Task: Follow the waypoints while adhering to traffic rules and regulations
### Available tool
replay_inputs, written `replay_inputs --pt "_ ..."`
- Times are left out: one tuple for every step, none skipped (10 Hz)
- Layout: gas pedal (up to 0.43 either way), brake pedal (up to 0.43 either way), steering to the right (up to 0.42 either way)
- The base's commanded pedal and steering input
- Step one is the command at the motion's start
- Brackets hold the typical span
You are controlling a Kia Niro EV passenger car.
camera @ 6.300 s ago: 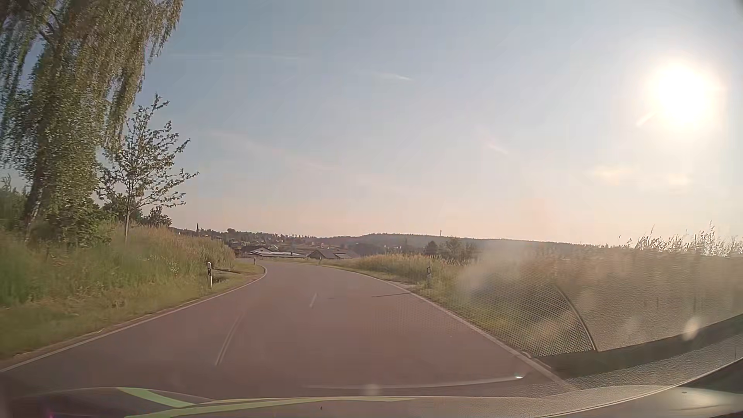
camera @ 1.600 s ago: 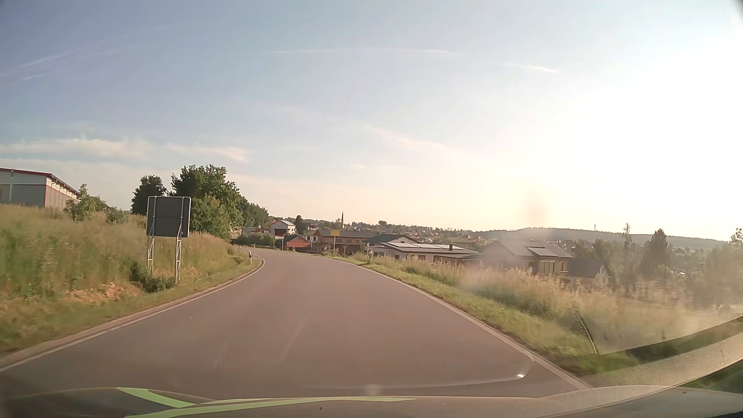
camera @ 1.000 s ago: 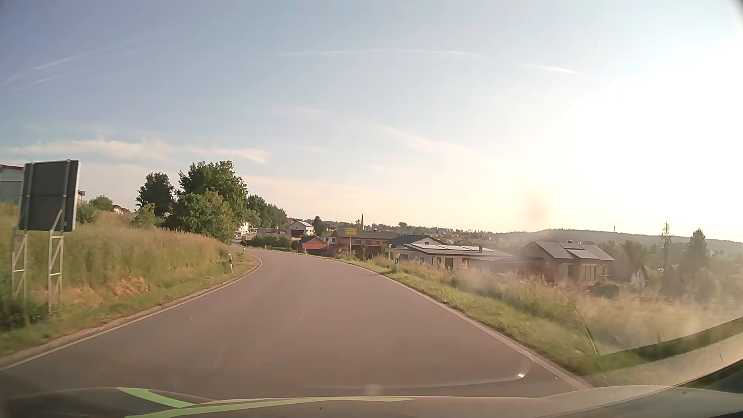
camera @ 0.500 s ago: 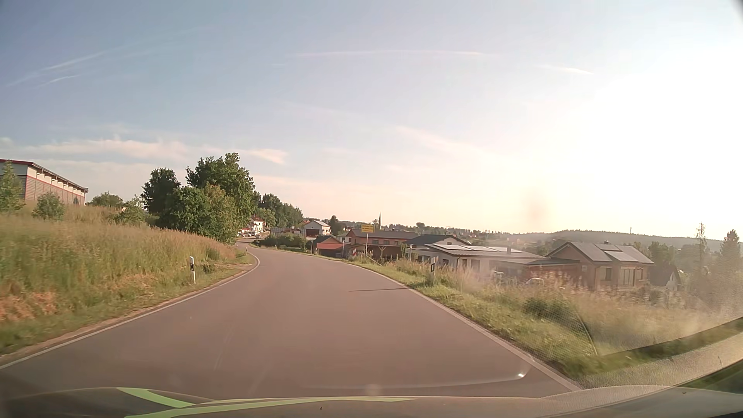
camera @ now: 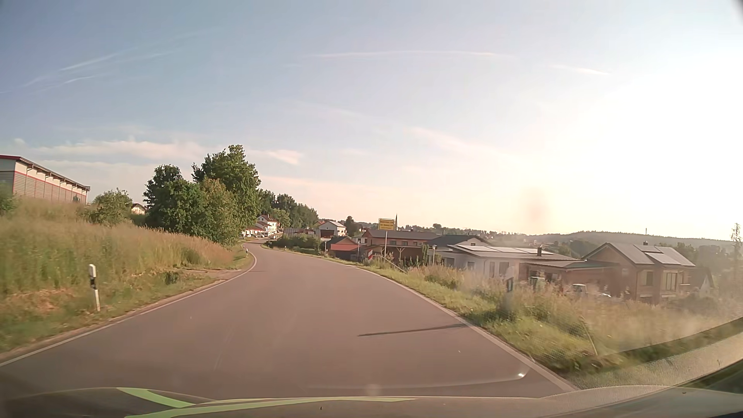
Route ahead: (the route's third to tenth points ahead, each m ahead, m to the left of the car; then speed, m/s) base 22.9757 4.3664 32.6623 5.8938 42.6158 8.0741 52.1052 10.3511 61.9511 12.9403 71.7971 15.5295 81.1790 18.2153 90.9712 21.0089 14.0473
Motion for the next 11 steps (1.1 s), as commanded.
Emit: replay_inputs --pt "0.0 0.079 -0.024" --pt "0.0 0.079 -0.024" --pt "0.0 0.079 -0.024" --pt "0.0 0.079 -0.026" --pt "0.0 0.079 -0.027" --pt "0.0 0.079 -0.029" --pt "0.0 0.079 -0.03" --pt "0.0 0.079 -0.03" --pt "0.0 0.079 -0.03" --pt "0.0 0.079 -0.03" --pt "0.0 0.079 -0.03"
